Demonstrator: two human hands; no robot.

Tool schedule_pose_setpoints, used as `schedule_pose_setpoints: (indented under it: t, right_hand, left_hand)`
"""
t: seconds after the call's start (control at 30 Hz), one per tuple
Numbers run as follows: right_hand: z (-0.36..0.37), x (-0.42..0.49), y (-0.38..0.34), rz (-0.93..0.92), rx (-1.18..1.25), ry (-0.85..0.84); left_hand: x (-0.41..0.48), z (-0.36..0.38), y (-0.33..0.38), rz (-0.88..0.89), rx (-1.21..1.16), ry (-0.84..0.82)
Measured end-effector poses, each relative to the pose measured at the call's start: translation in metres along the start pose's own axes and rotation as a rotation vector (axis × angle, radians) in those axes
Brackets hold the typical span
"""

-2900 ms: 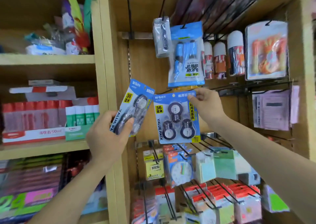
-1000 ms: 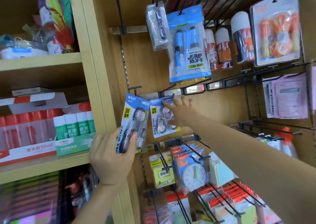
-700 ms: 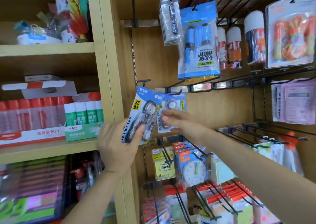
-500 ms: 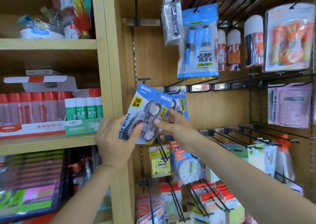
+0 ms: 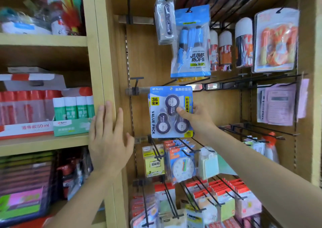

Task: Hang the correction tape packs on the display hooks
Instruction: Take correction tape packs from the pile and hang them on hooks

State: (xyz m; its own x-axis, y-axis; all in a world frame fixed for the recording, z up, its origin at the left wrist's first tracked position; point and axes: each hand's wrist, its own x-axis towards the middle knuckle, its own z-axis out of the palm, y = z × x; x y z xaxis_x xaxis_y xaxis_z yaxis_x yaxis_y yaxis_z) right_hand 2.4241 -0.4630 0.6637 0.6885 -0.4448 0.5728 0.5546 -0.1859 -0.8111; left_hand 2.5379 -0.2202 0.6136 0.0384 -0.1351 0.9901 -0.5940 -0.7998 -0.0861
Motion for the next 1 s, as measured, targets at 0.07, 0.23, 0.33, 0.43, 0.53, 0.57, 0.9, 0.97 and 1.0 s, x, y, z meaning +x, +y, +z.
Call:
schedule_pose_setpoints:
  t: [0.07,0.23,0.33,0.43,0.53,0.57,0.9,0.97,1.0]
  right_hand:
    - [-0.002,0.003,0.004,0.023,-0.029,0.000]
    - [0.001,0.005,0.007,0.008,0.015,0.014]
    - [0.003,0.004,0.010,-0.035,0.073,0.061]
    - [0.005,0.001,0.018,-0.051,0.104,0.117]
    - [0.006,0.000,0.022,-0.050,0.116,0.144]
    - [0.007,-0.001,0.021,-0.046,0.115,0.148]
    - [0.004,0.003,0.022,-0.032,0.005,0.157]
    - [0.005,0.006,0.023,-0.034,-0.071,0.164]
    - [0.007,0.007,0.023,-0.044,-0.121,0.182]
  left_hand:
    - [-0.001,-0.001,0.001,0.001,0.026,-0.018]
    - [-0.002,-0.002,-0.001,0.023,0.030,-0.040]
    - [-0.002,-0.001,0.000,0.018,0.029,-0.046]
    - [-0.002,-0.001,-0.001,0.018,0.021,-0.050]
    - [-0.003,-0.001,-0.001,0.016,0.015,-0.050]
    - [-0.003,-0.001,-0.001,0.017,0.011,-0.050]
    - [-0.003,0.001,0.000,0.019,-0.007,-0.031]
    - [-0.002,0.001,0.000,0.022,-0.012,-0.023]
    - [-0.002,0.001,0.000,0.025,-0.017,-0.018]
